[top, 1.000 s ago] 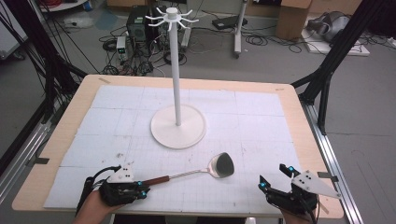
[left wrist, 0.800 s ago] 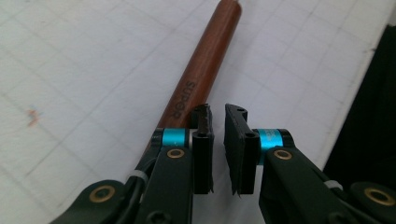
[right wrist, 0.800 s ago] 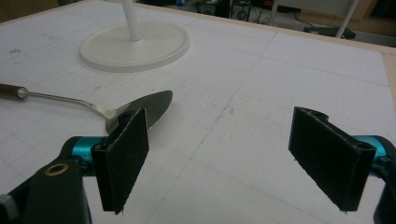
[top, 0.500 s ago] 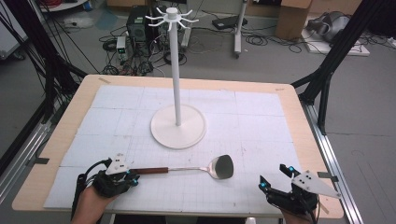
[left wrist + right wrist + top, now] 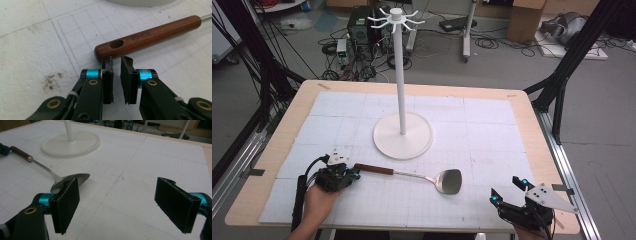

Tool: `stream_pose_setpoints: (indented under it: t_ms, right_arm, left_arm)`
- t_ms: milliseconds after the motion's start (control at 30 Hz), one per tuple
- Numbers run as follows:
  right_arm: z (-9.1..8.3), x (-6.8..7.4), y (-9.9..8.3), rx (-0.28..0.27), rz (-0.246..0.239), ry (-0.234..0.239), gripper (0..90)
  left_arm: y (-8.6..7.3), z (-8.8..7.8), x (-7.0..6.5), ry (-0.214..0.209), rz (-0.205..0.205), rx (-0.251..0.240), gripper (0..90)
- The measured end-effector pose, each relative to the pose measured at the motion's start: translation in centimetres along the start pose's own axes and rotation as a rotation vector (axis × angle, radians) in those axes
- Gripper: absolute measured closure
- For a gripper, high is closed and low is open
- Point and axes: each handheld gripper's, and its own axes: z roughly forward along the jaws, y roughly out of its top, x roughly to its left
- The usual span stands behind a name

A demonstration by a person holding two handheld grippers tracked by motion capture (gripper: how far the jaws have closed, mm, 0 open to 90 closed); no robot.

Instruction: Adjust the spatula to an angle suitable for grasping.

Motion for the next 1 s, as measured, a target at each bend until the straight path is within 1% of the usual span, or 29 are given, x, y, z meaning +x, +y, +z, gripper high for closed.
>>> stream_pose_setpoints:
  t_ms: [33, 100, 133, 200, 233, 267, 300, 333, 367, 400, 433, 467, 500, 533, 600, 667, 733, 800, 867, 933, 967, 1000]
  right_arm:
    - [0.0, 0.0, 0.0, 0.0, -0.004, -0.001, 18.7]
    - [0.1, 0.0, 0.0, 0.004, -0.003, 0.002, 18.7]
    - [0.1, 0.0, 0.0, 0.005, 0.0, 0.002, 18.7]
    - [0.1, 0.0, 0.0, 0.0, -0.001, 0.001, 18.7]
    - [0.1, 0.0, 0.0, -0.001, -0.002, 0.001, 18.7]
    - [0.0, -0.1, 0.0, -0.001, -0.003, 0.001, 18.7]
    - [0.0, -0.1, 0.0, 0.002, 0.001, 0.0, 18.7]
    - [0.0, -0.1, -0.1, 0.003, 0.005, 0.0, 18.7]
    - [0.0, -0.1, -0.1, 0.001, 0.007, 0.0, 18.7]
    - [-0.1, -0.2, -0.1, 0.0, 0.005, -0.001, 18.7]
    - [-0.1, -0.2, -0.1, -0.001, 0.001, -0.001, 18.7]
    - [-0.1, -0.2, -0.1, 0.0, 0.005, -0.003, 18.7]
    - [-0.1, -0.3, -0.1, -0.003, 0.005, -0.003, 18.7]
    - [-0.2, -0.3, -0.1, -0.002, 0.005, -0.004, 18.7]
    - [-0.2, -0.3, -0.1, -0.004, 0.009, -0.005, 18.7]
    - [-0.2, -0.3, -0.1, -0.002, 0.006, -0.004, 18.7]
    - [-0.1, -0.3, -0.1, -0.002, 0.003, -0.003, 18.6]
    - [-0.1, -0.3, -0.1, -0.001, 0.002, -0.001, 18.7]
    - [0.0, -0.2, -0.1, -0.001, 0.002, -0.003, 18.7]
    - [0.0, -0.2, 0.0, 0.001, 0.001, -0.001, 18.6]
    - [0.0, -0.2, 0.0, 0.001, 0.003, 0.0, 18.7]
    - [0.1, -0.2, 0.0, 0.0, 0.001, 0.001, 18.7]
  left_arm:
    - [0.2, 0.2, 0.1, 0.005, 0.0, 0.002, 81.4]
    - [0.7, 0.4, 0.5, 0.003, -0.015, -0.002, 81.5]
    - [1.0, 0.2, 0.9, -0.003, -0.042, -0.022, 81.0]
    - [1.5, -0.2, 2.0, 0.007, -0.092, -0.067, 80.9]
    - [1.7, -0.4, 2.6, 0.019, -0.1, -0.08, 80.9]
    - [1.9, -0.4, 3.2, 0.035, -0.094, -0.087, 81.3]
    - [1.9, -0.3, 3.7, 0.04, -0.103, -0.094, 82.3]
    - [1.9, -0.2, 4.1, 0.039, -0.121, -0.093, 84.6]
    - [1.9, 0.0, 4.3, 0.035, -0.129, -0.077, 88.1]
    - [1.8, 0.4, 4.3, 0.034, -0.118, -0.057, 89.5]
    - [1.8, 0.7, 4.1, 0.035, -0.097, -0.036, 89.6]
    - [1.7, 0.9, 3.9, 0.033, -0.082, -0.029, 89.6]
    - [1.7, 1.2, 3.6, 0.03, -0.056, -0.024, 89.7]
    - [1.7, 1.3, 3.3, 0.034, -0.044, -0.026, 89.7]
    - [1.8, 1.6, 3.1, 0.027, -0.044, -0.026, 89.6]
    - [1.8, 1.7, 3.0, 0.009, -0.043, -0.02, 89.6]
    - [1.8, 1.7, 2.9, 0.008, -0.027, -0.015, 89.6]
    - [1.8, 1.7, 2.9, 0.005, -0.034, -0.012, 89.6]
    - [1.8, 1.7, 2.8, 0.007, -0.037, -0.018, 89.6]
    - [1.9, 1.6, 2.7, -0.006, -0.044, -0.027, 89.6]
    - [1.9, 1.7, 2.5, -0.014, -0.056, -0.041, 89.6]
    - [2.0, 1.8, 2.3, -0.022, -0.061, -0.046, 89.6]
